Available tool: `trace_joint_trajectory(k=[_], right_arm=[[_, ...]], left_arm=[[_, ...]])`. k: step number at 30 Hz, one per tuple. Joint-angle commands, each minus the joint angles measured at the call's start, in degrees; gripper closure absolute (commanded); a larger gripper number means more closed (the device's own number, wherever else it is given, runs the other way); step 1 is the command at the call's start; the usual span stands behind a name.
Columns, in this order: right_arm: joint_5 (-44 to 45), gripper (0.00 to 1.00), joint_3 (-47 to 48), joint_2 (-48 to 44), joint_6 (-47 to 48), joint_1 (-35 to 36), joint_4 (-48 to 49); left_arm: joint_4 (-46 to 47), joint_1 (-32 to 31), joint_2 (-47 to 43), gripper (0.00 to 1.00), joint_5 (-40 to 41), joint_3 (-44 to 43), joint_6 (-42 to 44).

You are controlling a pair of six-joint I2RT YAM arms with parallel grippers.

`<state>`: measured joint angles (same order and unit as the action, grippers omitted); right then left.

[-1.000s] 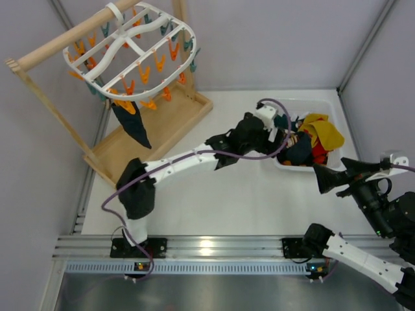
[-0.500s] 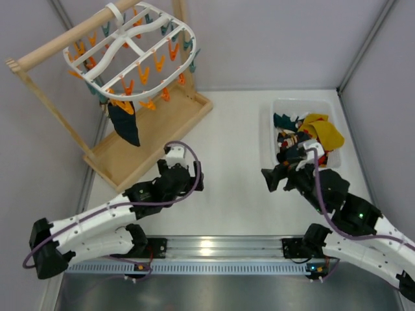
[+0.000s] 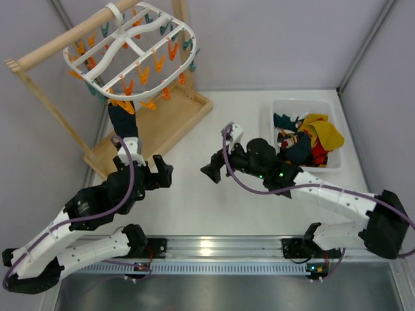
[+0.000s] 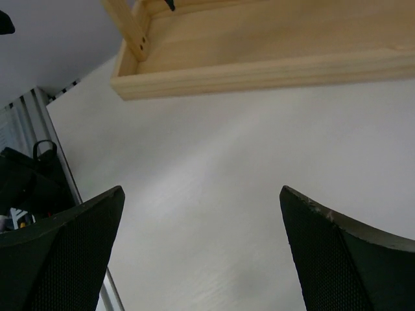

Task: Remove the socks clipped to the hanger

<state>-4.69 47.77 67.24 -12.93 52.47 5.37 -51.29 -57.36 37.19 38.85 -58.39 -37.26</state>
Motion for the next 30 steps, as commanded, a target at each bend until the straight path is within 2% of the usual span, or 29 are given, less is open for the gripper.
trace_joint_trajectory(k=[1, 6, 9, 16, 19, 22, 25, 26, 27, 30], right_arm=[[-11.3, 0.01, 10.2, 9.2, 3.5, -0.5, 12.6], [-15.8, 0.01, 25.2, 25.4, 5.9, -0.7, 13.8], [-19.2, 0.0, 34.1, 34.9, 4.2, -0.6, 16.6], [-24.3, 0.01, 55.5, 53.8, -1.0, -0.1, 23.2], [-25.9, 0.01, 64.6, 61.1, -1.1, 0.9, 22.0], [-26.6, 0.02, 72.7, 67.5, -0.4, 2.2, 19.1], [-25.2, 0.09, 74.2, 71.0, -0.3, 2.8, 22.3], [-22.8, 0.23, 74.1, 72.2, -1.0, 2.8, 24.0], [-22.3, 0.28, 74.2, 72.9, -1.5, 2.7, 25.6], [-22.4, 0.3, 78.9, 77.0, -3.5, 2.5, 28.2]], left_arm=[[-3.7, 0.1, -1.3, 0.01, 6.1, -4.9, 9.2], [-3.1, 0.0, -7.3, 0.01, 15.5, -8.1, 7.4], [-2.4, 0.0, -8.0, 0.01, 21.4, -8.1, 8.5], [-1.1, 0.0, -5.4, 0.01, 24.5, -6.0, 9.4], [-0.7, 0.0, -5.2, 0.01, 27.0, -3.8, 7.4], [-0.7, 0.5, -6.1, 0.01, 25.8, -2.2, 6.4], [-0.7, 1.5, -8.1, 0.01, 26.9, -0.6, 6.3], [-0.7, 1.6, -8.7, 0.01, 27.0, -0.1, 6.1], [-0.7, 1.6, -10.1, 0.01, 27.2, -0.1, 5.5], [-0.7, 2.2, -12.6, 0.01, 27.8, 0.5, 4.8]])
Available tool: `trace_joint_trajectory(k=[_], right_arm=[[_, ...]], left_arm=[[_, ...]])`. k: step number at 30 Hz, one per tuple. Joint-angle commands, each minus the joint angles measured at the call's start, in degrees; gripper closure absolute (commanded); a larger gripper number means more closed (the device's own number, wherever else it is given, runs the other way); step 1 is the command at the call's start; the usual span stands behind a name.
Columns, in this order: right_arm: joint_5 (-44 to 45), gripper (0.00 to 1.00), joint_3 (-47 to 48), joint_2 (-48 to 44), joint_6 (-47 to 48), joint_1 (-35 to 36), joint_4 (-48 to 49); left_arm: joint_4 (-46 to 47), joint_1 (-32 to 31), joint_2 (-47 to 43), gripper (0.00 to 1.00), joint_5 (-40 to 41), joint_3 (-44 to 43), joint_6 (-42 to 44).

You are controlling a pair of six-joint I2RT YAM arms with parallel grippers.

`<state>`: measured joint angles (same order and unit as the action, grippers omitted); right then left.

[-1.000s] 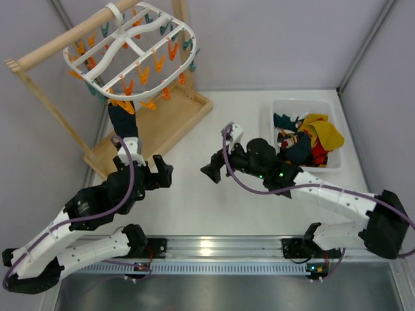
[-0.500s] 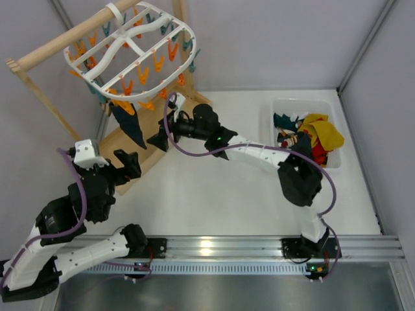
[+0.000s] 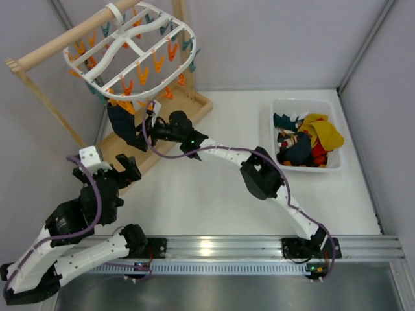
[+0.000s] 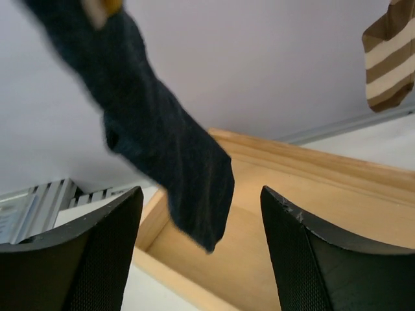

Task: Remove the socks clipped to the hanger

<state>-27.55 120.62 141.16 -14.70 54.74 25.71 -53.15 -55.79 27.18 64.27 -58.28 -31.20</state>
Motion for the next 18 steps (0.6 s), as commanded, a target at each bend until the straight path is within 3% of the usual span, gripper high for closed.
trace_joint_trajectory(k=[1, 7, 9, 10, 12, 15, 17, 18], right_arm=[[0.1, 0.3, 9.9, 5.3, -2.0, 0.0, 7.6], [0.5, 0.42, 13.5, 8.2, -3.1, 0.8, 10.4], [0.9, 0.73, 12.5, 7.8, -3.2, 0.8, 12.4], [1.4, 0.83, 10.4, 6.9, -3.4, 0.7, 13.5], [1.6, 0.86, 7.0, 5.1, -3.9, 0.7, 15.7], [0.3, 0.89, -5.2, -0.3, -5.3, 0.4, 22.6], [-0.4, 0.99, -10.7, -5.7, -5.5, 0.3, 27.2], [-0.4, 1.0, -13.5, -7.6, -5.5, 0.2, 28.7]], left_arm=[[1.1, 0.6, -3.0, 0.01, 2.6, 0.5, -1.2], [1.1, 0.8, -3.5, 0.01, 3.2, 1.3, -0.3], [1.2, 0.9, -3.4, 0.01, 3.1, 1.5, -0.1], [1.2, 1.1, -3.4, 0.01, 3.1, 1.5, -0.1], [1.2, 1.3, -3.4, 0.01, 3.1, 1.7, -0.1], [1.1, 1.3, -3.5, 0.01, 2.8, 1.5, -0.3], [1.1, 1.3, -3.5, 0.01, 2.6, 1.4, -0.4], [1.1, 1.4, -3.7, 0.01, 2.4, 1.5, -0.4]])
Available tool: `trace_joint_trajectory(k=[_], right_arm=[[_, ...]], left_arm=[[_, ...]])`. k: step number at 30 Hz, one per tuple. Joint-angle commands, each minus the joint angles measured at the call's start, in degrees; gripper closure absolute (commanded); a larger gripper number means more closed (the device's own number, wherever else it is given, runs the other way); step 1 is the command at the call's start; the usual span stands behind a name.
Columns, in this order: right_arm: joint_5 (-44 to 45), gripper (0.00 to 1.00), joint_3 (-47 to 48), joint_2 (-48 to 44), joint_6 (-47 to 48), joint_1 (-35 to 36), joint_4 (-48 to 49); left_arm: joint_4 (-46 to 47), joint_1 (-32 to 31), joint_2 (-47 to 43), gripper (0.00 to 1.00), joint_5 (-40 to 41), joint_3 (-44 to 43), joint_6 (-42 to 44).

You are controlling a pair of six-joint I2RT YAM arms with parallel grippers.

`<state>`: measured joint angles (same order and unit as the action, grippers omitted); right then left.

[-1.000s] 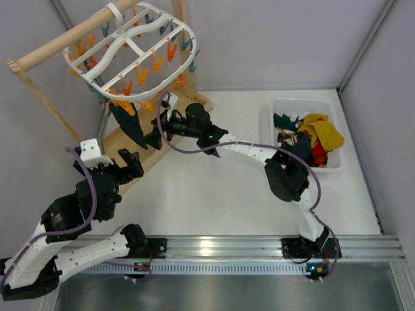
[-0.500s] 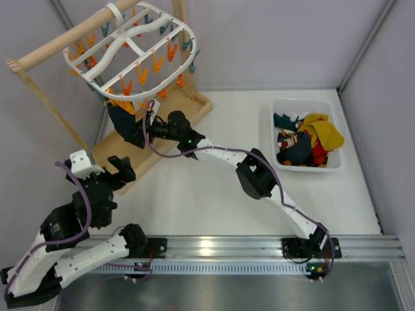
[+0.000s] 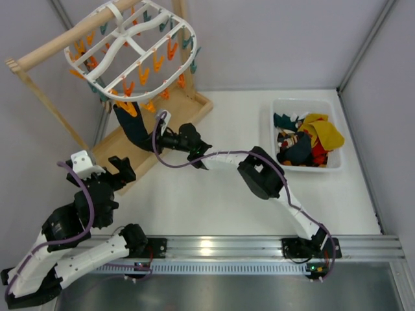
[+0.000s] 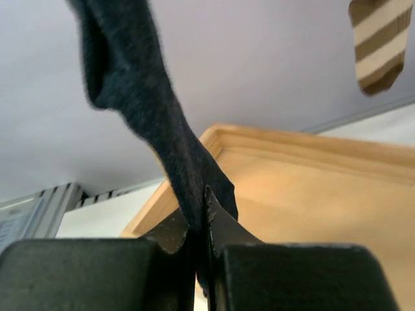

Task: Remove the socks clipped to the hanger

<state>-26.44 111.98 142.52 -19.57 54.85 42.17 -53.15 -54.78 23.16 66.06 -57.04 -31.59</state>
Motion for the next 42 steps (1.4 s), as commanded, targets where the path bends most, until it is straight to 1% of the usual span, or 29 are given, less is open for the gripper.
trace_joint_trajectory(k=[1, 3, 4, 7, 8, 10, 12, 14, 19, 20, 25, 27, 28, 29, 30, 32, 34, 35, 36, 40, 42], right_arm=[[-1.3, 1.0, -10.6, -12.5, -0.6, 0.0, 16.1], [-1.4, 1.0, -15.9, -15.6, -2.1, -0.2, 19.9], [-2.5, 1.0, -20.1, -18.1, -3.3, -0.8, 22.2], [-5.2, 1.0, -26.8, -22.0, -10.7, -3.1, 30.5], [-5.7, 1.0, -28.3, -22.9, -14.8, -3.7, 34.9], [-7.6, 1.0, -32.2, -25.0, -19.9, -5.4, 38.6], [-8.5, 1.0, -34.6, -26.5, -22.1, -6.4, 41.7], [-10.2, 1.0, -37.5, -29.1, -23.2, -7.5, 41.7], [-12.8, 1.0, -43.9, -36.3, -21.6, -9.4, 36.1], [-13.5, 1.0, -44.7, -37.2, -21.6, -9.8, 35.2], [-17.0, 1.0, -51.2, -43.6, -23.1, -12.8, 32.7], [-17.4, 1.0, -53.3, -45.6, -22.4, -13.6, 29.9], [-17.7, 1.0, -53.7, -47.4, -20.6, -14.3, 28.0], [-17.8, 1.0, -54.1, -48.5, -19.5, -14.5, 23.7], [-18.0, 1.0, -55.0, -50.4, -17.5, -14.6, 22.0], [-18.6, 1.0, -55.8, -52.2, -16.0, -14.6, 17.7], [-18.5, 1.0, -57.7, -55.4, -14.5, -14.9, 15.7], [-18.2, 1.0, -58.9, -56.4, -13.9, -14.9, 14.4], [-17.8, 1.0, -59.4, -58.4, -12.5, -15.0, 11.5], [-18.5, 1.0, -61.9, -61.8, -12.0, -15.2, 9.9], [-18.7, 1.0, -62.3, -63.5, -11.3, -15.5, 7.7]], left_arm=[[1.1, 0.6, 0.3, 0.01, 0.6, 0.2, 0.0], [1.2, 0.5, 0.4, 0.01, 0.2, 0.1, 0.0], [1.4, 0.6, 0.4, 0.01, -0.2, 0.1, 0.0], [2.3, 0.7, 0.7, 0.01, -1.8, 0.3, 0.7], [3.0, 0.7, 0.7, 0.01, -2.3, 0.3, 1.3], [3.8, 1.0, 0.7, 0.01, -3.7, 0.3, 1.9], [5.6, 1.2, 0.4, 0.01, -5.1, 0.4, 3.0], [8.2, 1.3, -0.1, 0.01, -7.8, 1.0, 5.0], [13.5, 1.3, 0.2, 0.01, -16.1, 1.5, 8.6], [14.6, 1.4, 0.5, 0.01, -19.7, 1.5, 10.0], [19.4, 2.5, 2.0, 0.01, -29.1, 1.2, 12.7], [20.4, 3.2, 2.7, 0.01, -31.9, 1.2, 12.3], [22.4, 3.2, 3.0, 0.01, -32.9, 1.6, 12.0], [23.3, 3.2, 3.6, 0.01, -34.0, 1.8, 11.3], [24.7, 3.2, 4.1, 0.01, -35.5, 2.4, 10.9], [29.2, 3.2, 5.9, 0.01, -37.3, 3.0, 10.1], [32.6, 3.2, 8.2, 0.01, -39.3, 3.5, 9.2], [36.3, 3.2, 9.0, 0.01, -39.7, 3.5, 8.7], [37.7, 3.2, 10.0, 0.01, -39.8, 3.2, 8.5], [42.4, 3.2, 16.6, 0.01, -32.3, 0.1, 6.4], [45.7, 3.2, 19.2, 0.01, -31.4, -2.5, 7.7]])
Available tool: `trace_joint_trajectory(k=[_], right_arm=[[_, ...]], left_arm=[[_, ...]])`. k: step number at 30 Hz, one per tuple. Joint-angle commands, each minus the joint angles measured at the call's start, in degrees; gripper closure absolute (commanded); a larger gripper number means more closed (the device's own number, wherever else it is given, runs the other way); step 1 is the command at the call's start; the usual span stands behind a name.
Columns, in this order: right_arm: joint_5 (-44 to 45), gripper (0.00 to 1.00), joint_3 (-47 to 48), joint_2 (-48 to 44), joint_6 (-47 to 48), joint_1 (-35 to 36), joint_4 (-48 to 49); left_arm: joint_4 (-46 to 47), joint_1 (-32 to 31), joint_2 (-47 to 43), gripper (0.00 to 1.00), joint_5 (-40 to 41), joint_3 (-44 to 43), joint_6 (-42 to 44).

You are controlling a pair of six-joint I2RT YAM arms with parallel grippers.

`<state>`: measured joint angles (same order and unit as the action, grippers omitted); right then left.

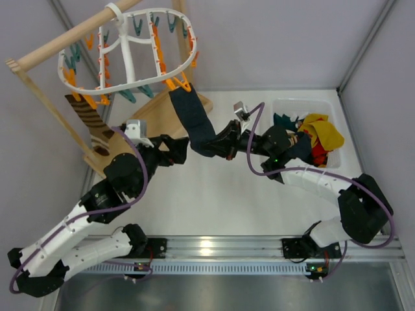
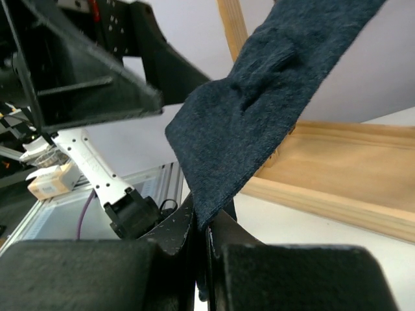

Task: Remove the socks clipped to the hanger

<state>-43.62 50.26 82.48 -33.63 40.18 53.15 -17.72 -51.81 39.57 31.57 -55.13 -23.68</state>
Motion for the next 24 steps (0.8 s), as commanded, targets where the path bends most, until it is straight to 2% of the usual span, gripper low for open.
trace_joint_trajectory(k=[1, 3, 7, 9, 10, 14, 17, 22, 24], right_arm=[[-1.5, 1.0, -0.7, -4.1, 3.2, -0.8, -4.5], [-0.8, 1.0, -0.3, -5.3, 4.4, -0.8, -6.6], [-0.2, 1.0, 0.4, -6.9, 6.2, -0.9, -11.7], [0.3, 1.0, 0.7, -7.7, 6.9, -1.0, -13.0], [0.3, 1.0, 0.8, -7.9, 6.9, -1.1, -13.8], [0.3, 1.0, 0.9, -9.3, 7.8, -1.4, -16.4], [0.5, 1.0, 0.8, -11.2, 9.0, -1.5, -18.9], [0.1, 1.0, 0.5, -13.0, 9.7, -1.6, -20.4], [-0.1, 1.0, 0.6, -13.7, 10.2, -1.6, -21.6]], left_arm=[[12.0, 0.2, 5.4, 0.01, 3.1, -4.9, 3.1], [13.1, 0.6, 8.8, 0.01, 2.6, -9.1, 5.0], [13.3, 4.3, 16.7, 0.01, -5.0, -15.9, 4.2], [13.1, 9.4, 18.9, 0.01, -12.0, -18.9, 1.5], [13.1, 13.1, 20.6, 0.01, -13.7, -19.6, -1.3], [12.7, 18.3, 22.5, 0.01, -16.4, -21.0, -4.6], [12.8, 20.6, 23.5, 0.01, -18.6, -21.3, -5.8], [13.2, 25.9, 27.5, 0.03, -28.4, -23.8, -8.4], [15.4, 26.3, 27.6, 0.05, -29.2, -23.3, -8.3]])
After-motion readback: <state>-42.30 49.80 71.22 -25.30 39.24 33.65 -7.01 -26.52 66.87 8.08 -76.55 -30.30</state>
